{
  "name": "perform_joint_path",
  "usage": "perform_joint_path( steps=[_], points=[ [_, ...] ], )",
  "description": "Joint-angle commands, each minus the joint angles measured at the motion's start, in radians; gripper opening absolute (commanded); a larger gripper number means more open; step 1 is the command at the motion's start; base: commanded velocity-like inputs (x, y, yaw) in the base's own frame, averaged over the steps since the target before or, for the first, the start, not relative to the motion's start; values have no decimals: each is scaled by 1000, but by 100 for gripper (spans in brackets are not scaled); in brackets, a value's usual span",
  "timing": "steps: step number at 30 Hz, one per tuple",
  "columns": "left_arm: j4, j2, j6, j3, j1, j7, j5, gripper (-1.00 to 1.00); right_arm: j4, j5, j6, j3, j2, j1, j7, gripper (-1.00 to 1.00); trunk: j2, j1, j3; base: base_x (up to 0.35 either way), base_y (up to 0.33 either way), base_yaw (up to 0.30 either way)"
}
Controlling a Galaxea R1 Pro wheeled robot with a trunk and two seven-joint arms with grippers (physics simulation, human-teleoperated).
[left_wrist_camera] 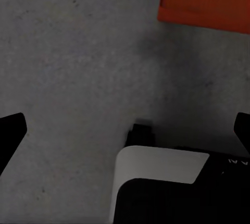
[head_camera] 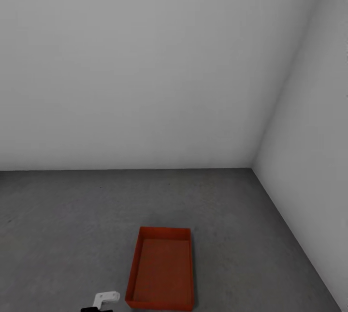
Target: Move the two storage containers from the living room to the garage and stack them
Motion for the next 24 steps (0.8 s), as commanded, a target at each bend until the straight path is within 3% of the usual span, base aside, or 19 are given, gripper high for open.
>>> perform_joint_path(
  steps=[1, 24],
  points=[
    [0, 0, 3, 2, 0, 2, 7, 100, 1, -10, -4, 9, 1, 1, -2, 100, -1, 0, 0, 0, 0, -78],
    [0, -2, 2, 2, 6, 2, 7, 100, 3, -12, -2, 9, 1, 3, -2, 100, -1, 0, 32, 0, 0, -10]
  ],
)
